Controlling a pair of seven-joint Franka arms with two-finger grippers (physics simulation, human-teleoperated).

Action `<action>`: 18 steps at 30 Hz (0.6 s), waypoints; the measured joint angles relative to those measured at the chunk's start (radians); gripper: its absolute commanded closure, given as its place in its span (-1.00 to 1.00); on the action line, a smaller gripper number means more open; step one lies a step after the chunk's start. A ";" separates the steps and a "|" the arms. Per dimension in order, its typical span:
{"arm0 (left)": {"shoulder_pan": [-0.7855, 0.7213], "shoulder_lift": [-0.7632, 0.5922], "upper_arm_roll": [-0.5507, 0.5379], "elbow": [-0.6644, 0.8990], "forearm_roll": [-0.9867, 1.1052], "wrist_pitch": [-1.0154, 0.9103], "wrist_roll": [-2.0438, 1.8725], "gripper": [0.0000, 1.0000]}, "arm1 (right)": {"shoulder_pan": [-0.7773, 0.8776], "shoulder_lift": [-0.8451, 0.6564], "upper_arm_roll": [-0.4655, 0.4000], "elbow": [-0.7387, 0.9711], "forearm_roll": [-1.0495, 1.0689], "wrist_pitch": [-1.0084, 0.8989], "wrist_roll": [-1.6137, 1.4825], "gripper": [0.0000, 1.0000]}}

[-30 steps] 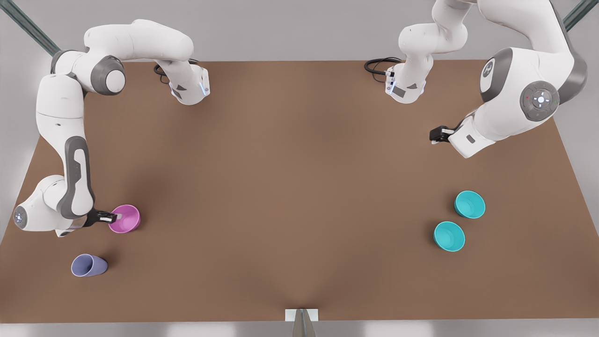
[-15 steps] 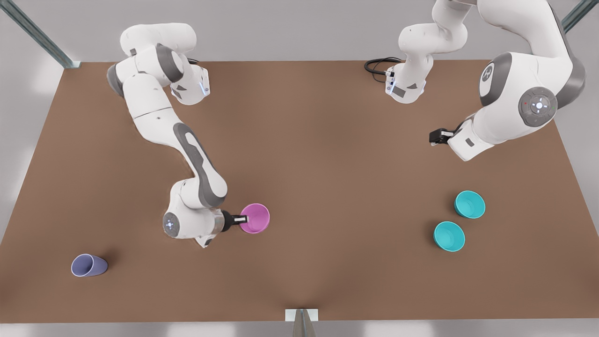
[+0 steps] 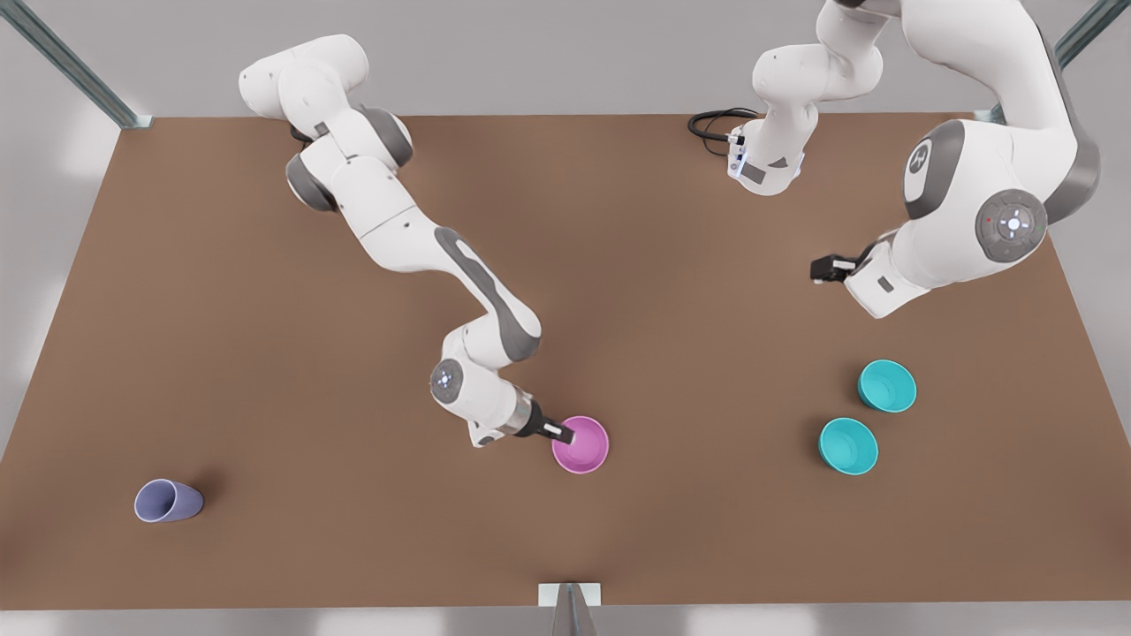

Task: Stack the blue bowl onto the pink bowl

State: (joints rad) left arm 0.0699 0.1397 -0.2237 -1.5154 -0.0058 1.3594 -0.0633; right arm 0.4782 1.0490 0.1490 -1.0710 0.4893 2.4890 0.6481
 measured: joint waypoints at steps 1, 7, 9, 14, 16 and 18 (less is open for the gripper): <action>0.016 0.009 0.001 0.000 0.007 0.008 0.000 -1.00 | -0.016 -0.036 0.000 0.000 0.001 -0.009 0.025 -1.00; 0.240 0.116 0.003 0.000 0.019 0.130 0.037 -1.00 | -0.349 -0.187 -0.003 -0.013 -0.174 -0.355 0.078 -1.00; 0.298 0.196 0.090 -0.007 0.009 0.205 0.098 -1.00 | -0.518 -0.195 -0.003 -0.010 -0.316 -0.496 0.018 -1.00; 0.222 0.363 0.310 -0.032 -0.071 0.414 0.275 -1.00 | -0.680 -0.635 -0.014 -0.102 -0.557 -0.819 -0.220 -1.00; 0.223 0.387 0.316 -0.054 -0.083 0.479 0.335 -1.00 | -0.688 -0.799 -0.020 -0.192 -0.587 -0.908 -0.300 -1.00; 0.232 0.428 0.318 -0.061 -0.091 0.540 0.387 -1.00 | -0.692 -0.872 -0.021 -0.246 -0.604 -0.968 -0.369 -1.00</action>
State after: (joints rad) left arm 0.3017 0.5673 0.0944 -1.5765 -0.0964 1.8998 0.3242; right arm -0.2137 0.1772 0.1282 -1.3173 -0.1142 1.5212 0.2786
